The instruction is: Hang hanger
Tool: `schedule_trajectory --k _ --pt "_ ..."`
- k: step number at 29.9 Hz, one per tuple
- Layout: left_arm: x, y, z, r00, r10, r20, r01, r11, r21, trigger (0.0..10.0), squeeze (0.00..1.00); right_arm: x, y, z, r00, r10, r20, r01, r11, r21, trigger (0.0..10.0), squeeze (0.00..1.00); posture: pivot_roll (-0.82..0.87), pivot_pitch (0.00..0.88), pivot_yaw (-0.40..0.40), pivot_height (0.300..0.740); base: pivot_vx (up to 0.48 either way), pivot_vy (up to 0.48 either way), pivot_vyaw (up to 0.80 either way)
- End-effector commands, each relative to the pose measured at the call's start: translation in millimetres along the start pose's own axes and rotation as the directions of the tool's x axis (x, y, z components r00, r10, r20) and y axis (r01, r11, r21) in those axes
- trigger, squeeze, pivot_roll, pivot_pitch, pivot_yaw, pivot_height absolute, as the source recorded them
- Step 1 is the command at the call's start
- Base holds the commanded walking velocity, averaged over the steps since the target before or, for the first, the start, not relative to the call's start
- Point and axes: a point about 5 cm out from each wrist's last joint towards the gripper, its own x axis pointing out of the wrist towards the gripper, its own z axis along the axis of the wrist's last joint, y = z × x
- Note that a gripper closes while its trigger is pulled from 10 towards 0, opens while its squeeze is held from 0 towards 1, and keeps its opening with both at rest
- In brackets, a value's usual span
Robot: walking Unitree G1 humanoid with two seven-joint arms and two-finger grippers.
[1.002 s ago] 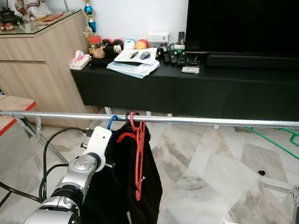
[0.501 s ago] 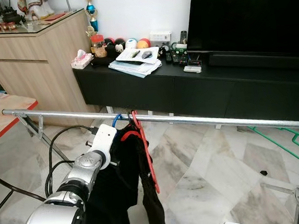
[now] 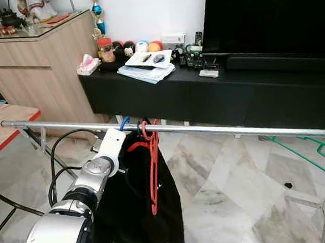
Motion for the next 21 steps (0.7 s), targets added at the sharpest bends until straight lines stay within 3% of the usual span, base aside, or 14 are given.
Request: schedule_trajectory --k 1,12,21 --pt "1.0 5.0 9 0.999 0.031 -0.007 -0.031 0.999 0.006 10.0 0.0 -1.3 -2.4 -4 1.0 -0.009 -0.003 0.009 1.0 0.0 10.0 0.0 0.01 0.035 0.064 0.74 0.0 0.0 0.0" --pt "1.2 -4.2 -5 0.996 0.03 -0.09 -0.037 0.996 -0.082 10.0 0.0 -3.6 -13.5 -6 1.0 -0.022 -0.006 0.022 1.0 -0.021 10.0 0.0 -0.01 0.046 0.04 0.74 0.0 0.0 0.0" --pt "0.7 -9.8 -13 0.991 0.006 -0.133 -0.017 0.996 -0.083 10.0 0.0 -4.3 -15.0 -7 1.0 -0.017 -0.011 0.017 0.999 -0.031 10.0 0.0 -0.01 0.055 0.038 0.74 0.0 0.0 0.0"
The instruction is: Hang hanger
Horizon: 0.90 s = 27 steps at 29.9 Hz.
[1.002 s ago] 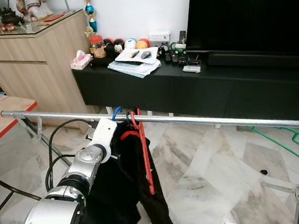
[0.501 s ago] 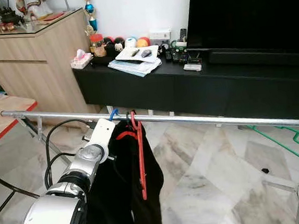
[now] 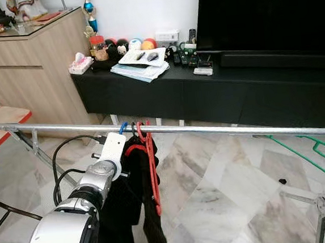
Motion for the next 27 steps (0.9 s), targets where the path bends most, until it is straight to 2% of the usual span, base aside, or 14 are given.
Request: schedule_trajectory --k 1,5,7,8,9,10,17,22,27 --pt "-0.3 0.2 -8 0.999 -0.002 -0.041 0.002 1.0 0.006 10.0 0.0 -1.0 -1.2 -2 1.0 0.0 0.0 0.0 1.0 -0.012 10.0 0.0 -0.01 0.056 0.037 0.74 0.0 0.0 0.0" --pt "-0.4 0.5 -10 0.999 0.003 -0.043 -0.002 1.0 0.015 10.0 0.0 -1.0 -1.2 -2 1.0 -0.001 -0.001 0.001 1.0 -0.012 10.0 0.0 0.0 0.052 0.036 0.74 0.0 0.0 0.0" --pt "-0.7 1.3 -11 0.999 -0.001 -0.036 0.001 1.0 -0.006 10.0 0.0 -0.8 -1.0 -2 1.0 0.0 0.0 0.0 1.0 -0.013 10.0 0.0 0.0 0.049 0.036 0.74 0.0 0.0 0.0" --pt "-0.8 2.2 -12 1.0 0.003 -0.03 -0.004 1.0 -0.023 10.0 0.51 -0.7 -0.8 -1 1.0 0.001 0.0 -0.001 1.0 -0.014 10.0 0.0 0.01 0.046 0.033 0.74 0.0 0.0 0.0" --pt "-0.9 2.9 -12 1.0 0.006 -0.026 -0.007 0.999 -0.036 10.0 0.87 -0.6 -0.7 -1 1.0 0.003 0.0 -0.003 1.0 -0.016 10.0 0.0 0.01 0.046 0.033 0.74 0.0 0.0 0.0" --pt "-1.2 4.2 -13 1.0 0.009 -0.02 -0.01 0.998 -0.063 10.0 1.0 -0.2 -0.2 0 1.0 0.007 0.002 -0.007 1.0 -0.018 10.0 0.0 0.01 0.042 0.031 0.74 0.0 0.0 0.0" --pt "-1.7 6.4 -14 1.0 0.004 -0.001 -0.004 0.998 -0.066 10.0 1.0 0.9 1.0 4 1.0 0.01 0.006 -0.01 1.0 -0.021 10.0 0.0 0.01 0.029 0.028 0.74 0.0 0.0 0.0" --pt "-3.0 12.2 -9 0.998 -0.003 0.058 0.003 1.0 0.001 10.0 1.0 1.9 2.2 7 1.0 0.011 0.01 -0.011 1.0 -0.02 10.0 0.0 0.02 0.013 0.022 0.74 0.0 0.0 0.0" --pt "-4.3 14.2 -9 0.995 -0.024 0.096 0.025 1.0 -0.006 10.0 1.0 2.6 3.3 10 1.0 0.015 0.013 -0.015 1.0 -0.022 10.0 0.0 0.04 0.004 0.02 0.74 0.0 0.0 0.0"
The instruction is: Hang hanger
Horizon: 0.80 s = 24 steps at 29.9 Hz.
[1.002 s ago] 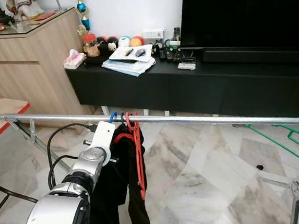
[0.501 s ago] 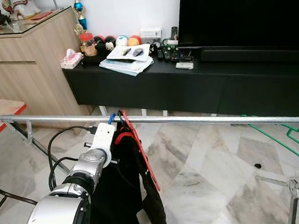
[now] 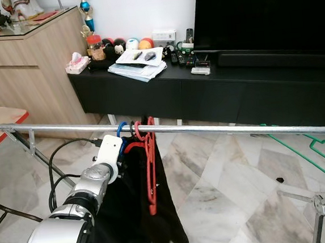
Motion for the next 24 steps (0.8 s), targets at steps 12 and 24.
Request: schedule_trajectory --k 12,24 --pt "-22.9 14.8 -3 0.963 -0.089 0.255 0.064 0.992 0.107 10.0 1.0 1.8 7.2 3 1.0 0.016 -0.001 -0.016 1.0 -0.004 10.0 0.0 0.06 0.008 0.036 0.74 0.0 0.0 0.0" --pt "-55.6 13.2 -1 0.889 -0.228 0.398 0.187 0.972 0.14 10.0 0.0 2.8 10.7 5 1.0 0.028 -0.004 -0.028 1.0 -0.009 10.0 0.0 0.09 0.005 0.042 0.74 0.0 0.0 0.0"
